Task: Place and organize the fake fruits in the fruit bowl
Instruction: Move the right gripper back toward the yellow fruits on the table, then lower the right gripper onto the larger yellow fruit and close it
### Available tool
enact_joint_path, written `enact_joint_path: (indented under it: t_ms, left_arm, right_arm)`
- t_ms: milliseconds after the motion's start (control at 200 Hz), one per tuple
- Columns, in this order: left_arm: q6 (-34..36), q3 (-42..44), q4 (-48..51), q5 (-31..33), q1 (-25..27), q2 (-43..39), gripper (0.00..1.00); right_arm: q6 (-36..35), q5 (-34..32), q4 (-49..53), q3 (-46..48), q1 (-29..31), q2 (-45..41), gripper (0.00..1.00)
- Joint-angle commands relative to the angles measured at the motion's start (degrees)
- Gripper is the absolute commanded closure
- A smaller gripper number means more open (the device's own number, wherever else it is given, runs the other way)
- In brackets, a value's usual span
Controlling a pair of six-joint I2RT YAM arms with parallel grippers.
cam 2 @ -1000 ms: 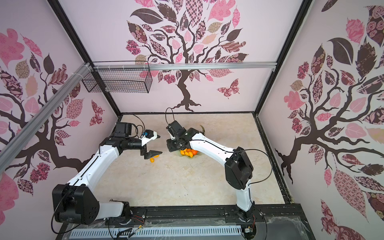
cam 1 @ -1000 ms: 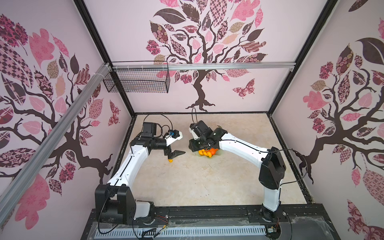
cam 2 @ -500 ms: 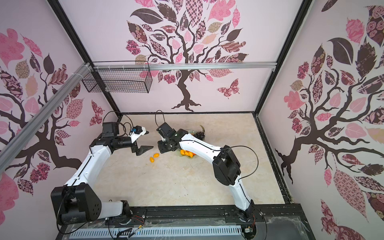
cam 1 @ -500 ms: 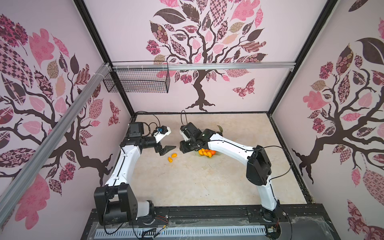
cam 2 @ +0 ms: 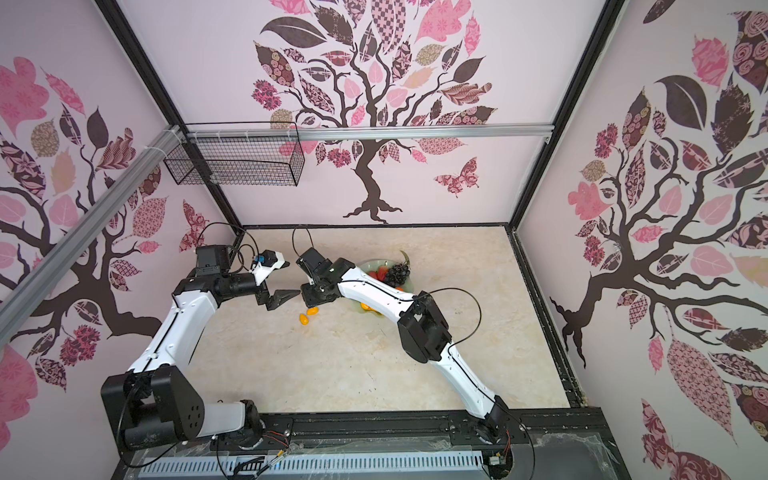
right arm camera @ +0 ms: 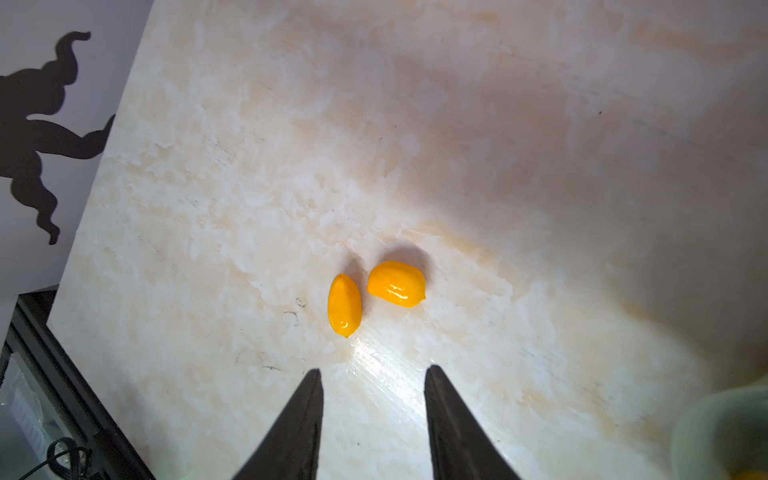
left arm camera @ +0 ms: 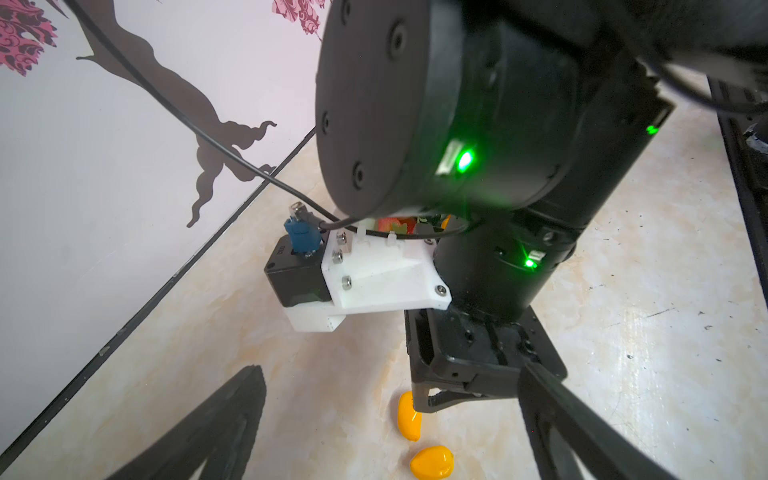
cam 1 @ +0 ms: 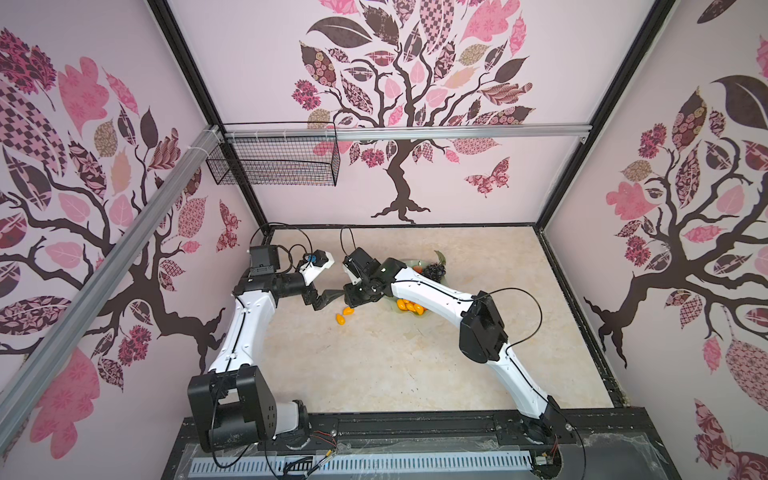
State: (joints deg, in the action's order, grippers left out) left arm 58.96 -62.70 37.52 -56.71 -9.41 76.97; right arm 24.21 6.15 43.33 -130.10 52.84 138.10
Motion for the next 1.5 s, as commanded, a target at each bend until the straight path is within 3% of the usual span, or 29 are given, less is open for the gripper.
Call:
enact_joint_path:
  t_ms: [0,775,1496]
  left_arm:
    - [0.63,-0.23,0.98,-1.30,-0.40,-0.95,0.01]
    - [0.59,-1.03,1.42,-2.95,-0.53,-0.62,0.01]
    - [0.33,-1.52,1.56,-3.68,-1.07,-0.15,0.01]
  right_arm:
    - [-0.13,-0.12,3.20,-3.01,0.25,4.81,0.56]
    - [-0.31,2.29,6.72,-20.19,0.38,18.24,0.44]
    - [-1.79,1.35,7.60,-20.03,0.51,20.46,0.43]
